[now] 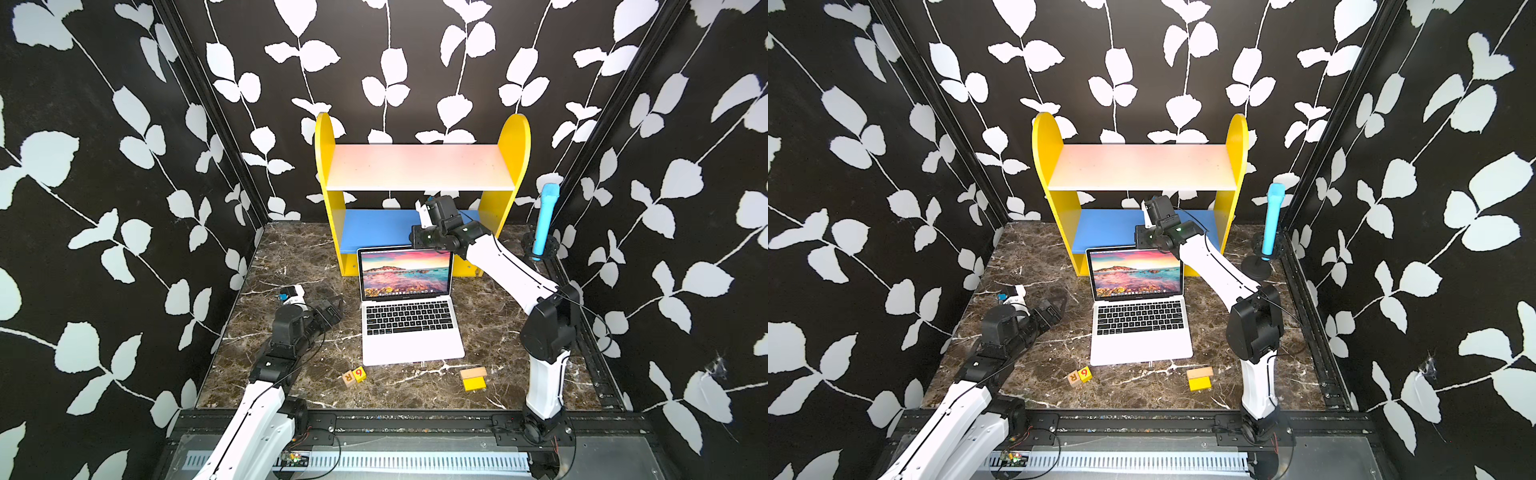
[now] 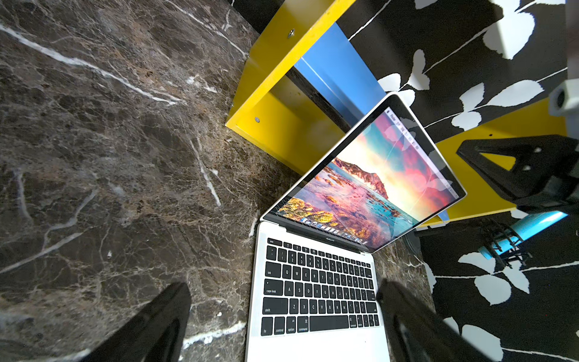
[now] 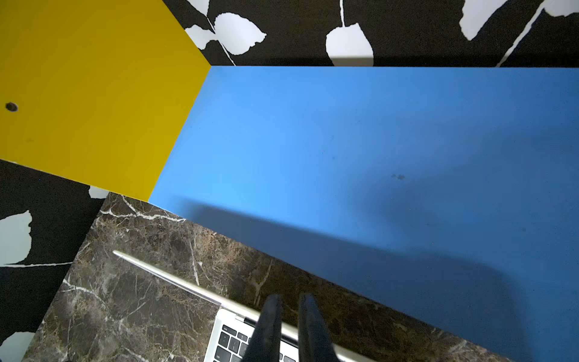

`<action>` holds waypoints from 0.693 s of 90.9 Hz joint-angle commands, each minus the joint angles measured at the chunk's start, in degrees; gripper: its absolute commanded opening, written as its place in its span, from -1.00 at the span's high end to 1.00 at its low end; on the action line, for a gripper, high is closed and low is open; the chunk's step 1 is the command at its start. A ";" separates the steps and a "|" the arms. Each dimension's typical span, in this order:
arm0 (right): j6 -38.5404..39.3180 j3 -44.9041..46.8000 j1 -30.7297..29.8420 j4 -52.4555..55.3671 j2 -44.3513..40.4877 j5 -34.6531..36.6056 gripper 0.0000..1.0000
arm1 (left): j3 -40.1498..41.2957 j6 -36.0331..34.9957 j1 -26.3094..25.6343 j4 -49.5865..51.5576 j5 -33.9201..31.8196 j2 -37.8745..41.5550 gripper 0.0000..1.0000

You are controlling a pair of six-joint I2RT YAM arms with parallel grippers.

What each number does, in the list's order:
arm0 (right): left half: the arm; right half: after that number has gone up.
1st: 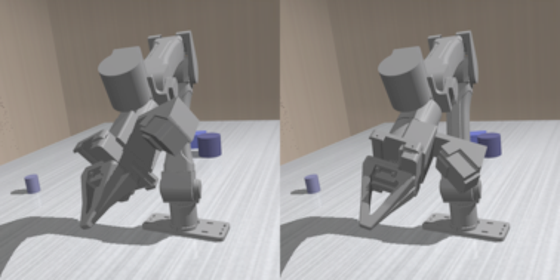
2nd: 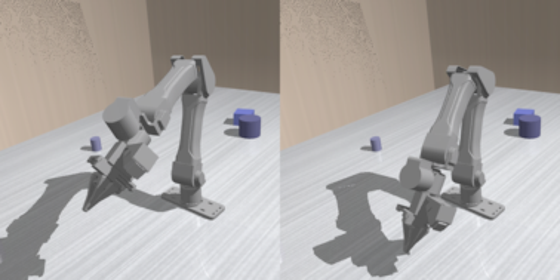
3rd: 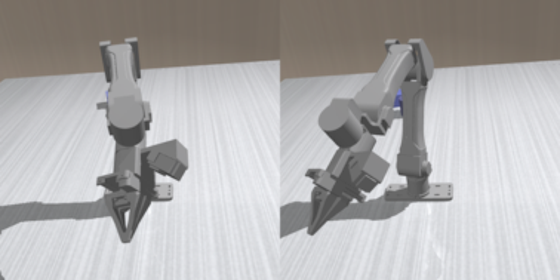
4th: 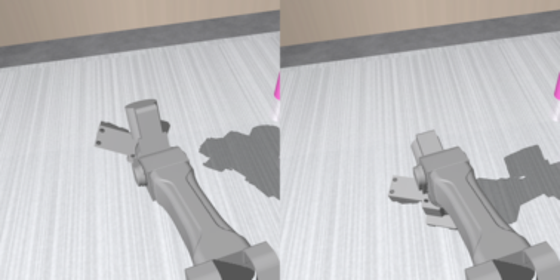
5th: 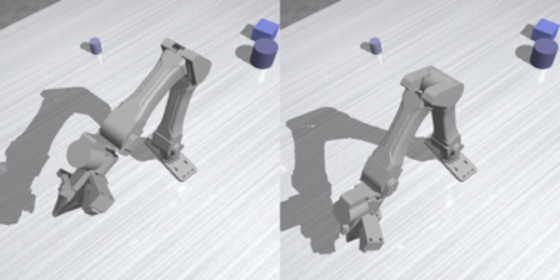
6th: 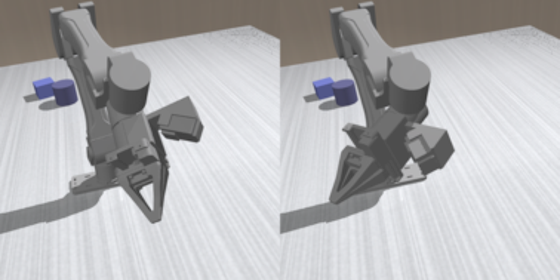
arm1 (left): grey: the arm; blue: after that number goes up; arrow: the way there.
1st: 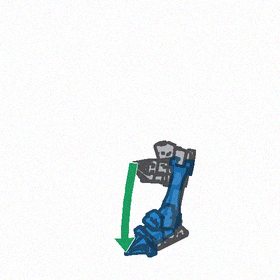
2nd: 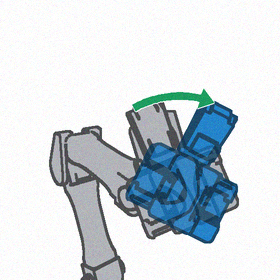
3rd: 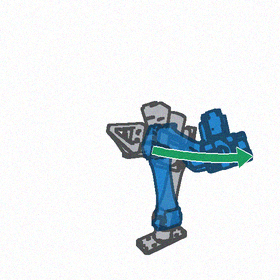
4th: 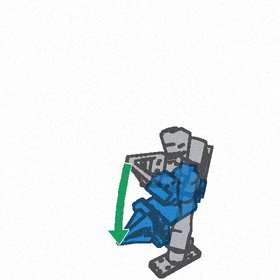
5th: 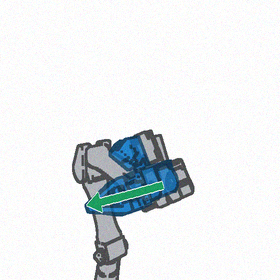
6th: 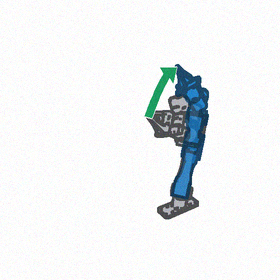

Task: Close the laptop lid and set it aside
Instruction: Close the lid of the laptop.

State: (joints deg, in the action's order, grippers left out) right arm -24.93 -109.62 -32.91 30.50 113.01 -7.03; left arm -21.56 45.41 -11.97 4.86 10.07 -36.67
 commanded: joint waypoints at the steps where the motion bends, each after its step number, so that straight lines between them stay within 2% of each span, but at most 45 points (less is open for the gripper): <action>1: 0.65 -2.43 -0.16 0.57 0.99 1.86 0.74 | -0.93 -0.86 -0.26 0.82 0.81 0.87 -0.93; 46: 0.84 -6.95 1.43 4.85 4.97 1.05 1.00 | -1.55 -0.96 -0.25 1.46 0.99 1.16 -0.92; 63: 1.10 -9.03 1.44 6.88 6.70 0.88 1.00 | -1.64 -0.94 -0.25 1.76 1.01 1.26 -0.92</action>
State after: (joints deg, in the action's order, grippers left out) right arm -24.18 -116.20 -31.75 35.77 118.76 -6.20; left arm -21.61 45.36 -11.97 6.13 10.55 -35.81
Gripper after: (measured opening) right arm 0.048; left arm 0.962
